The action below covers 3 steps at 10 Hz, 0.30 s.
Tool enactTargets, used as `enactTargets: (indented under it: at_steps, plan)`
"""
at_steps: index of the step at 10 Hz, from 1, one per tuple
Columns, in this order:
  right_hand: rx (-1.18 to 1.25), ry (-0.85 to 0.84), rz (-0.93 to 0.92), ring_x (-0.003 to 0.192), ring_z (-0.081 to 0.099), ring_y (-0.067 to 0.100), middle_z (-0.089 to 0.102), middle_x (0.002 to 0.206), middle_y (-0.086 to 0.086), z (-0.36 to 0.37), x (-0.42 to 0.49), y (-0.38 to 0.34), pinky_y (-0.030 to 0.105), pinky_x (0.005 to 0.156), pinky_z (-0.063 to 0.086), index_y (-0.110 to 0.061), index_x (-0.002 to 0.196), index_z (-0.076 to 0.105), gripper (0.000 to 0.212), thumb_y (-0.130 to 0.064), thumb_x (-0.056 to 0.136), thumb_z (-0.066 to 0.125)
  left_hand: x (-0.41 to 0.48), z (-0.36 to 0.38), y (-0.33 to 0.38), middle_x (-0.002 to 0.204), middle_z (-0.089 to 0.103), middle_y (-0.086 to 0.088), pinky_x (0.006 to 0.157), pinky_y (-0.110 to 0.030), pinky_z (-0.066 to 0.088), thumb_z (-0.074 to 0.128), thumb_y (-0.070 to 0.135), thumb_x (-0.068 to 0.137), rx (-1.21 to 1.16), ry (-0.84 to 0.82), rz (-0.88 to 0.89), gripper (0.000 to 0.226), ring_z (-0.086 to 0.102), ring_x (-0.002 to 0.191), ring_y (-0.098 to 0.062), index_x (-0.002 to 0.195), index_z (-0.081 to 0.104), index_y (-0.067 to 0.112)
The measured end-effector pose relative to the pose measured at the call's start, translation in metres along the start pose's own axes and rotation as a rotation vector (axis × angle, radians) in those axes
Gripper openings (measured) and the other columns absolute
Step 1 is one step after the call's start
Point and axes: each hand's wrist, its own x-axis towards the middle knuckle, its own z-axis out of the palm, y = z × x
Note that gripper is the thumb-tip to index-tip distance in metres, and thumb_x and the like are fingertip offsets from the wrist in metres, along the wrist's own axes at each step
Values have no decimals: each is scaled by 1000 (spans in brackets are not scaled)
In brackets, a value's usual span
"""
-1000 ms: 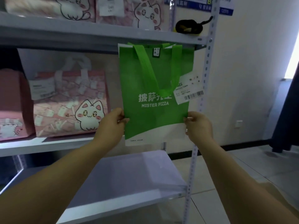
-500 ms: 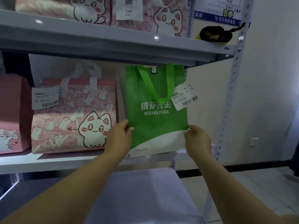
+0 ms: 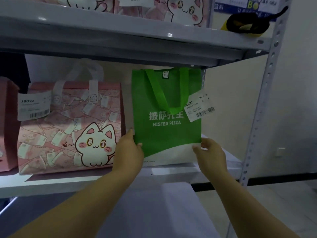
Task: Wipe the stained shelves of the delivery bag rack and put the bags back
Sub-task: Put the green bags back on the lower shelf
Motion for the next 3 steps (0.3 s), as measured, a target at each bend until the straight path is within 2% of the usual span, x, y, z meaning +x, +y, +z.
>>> enactTargets:
  at_steps: [1,2,3]
  plan:
    - [-23,-16,36,91,55,12,62,113,-3,-4,-3,-7,21,69,42,-17,123,55,33,-21,90,56,-3,-8,12,103,62,-1,77,-28,48,57,5,88,-21,-10,-35,28,59,91,-17,114,55,15]
    - [-42,-24,120,107,54,20,58,125,1,-15,-3,-16,27,84,39,-14,132,47,45,-25,90,59,0,-17,25,93,61,1,73,-30,49,59,12,87,15,-18,-103,21,60,86,-19,108,57,13]
    - [-67,-56,172,102,53,18,58,124,2,-30,-9,-32,27,82,37,-13,129,50,43,-25,89,61,1,-31,43,97,61,-4,75,-32,48,60,18,87,37,-11,-166,23,61,90,-24,108,57,7]
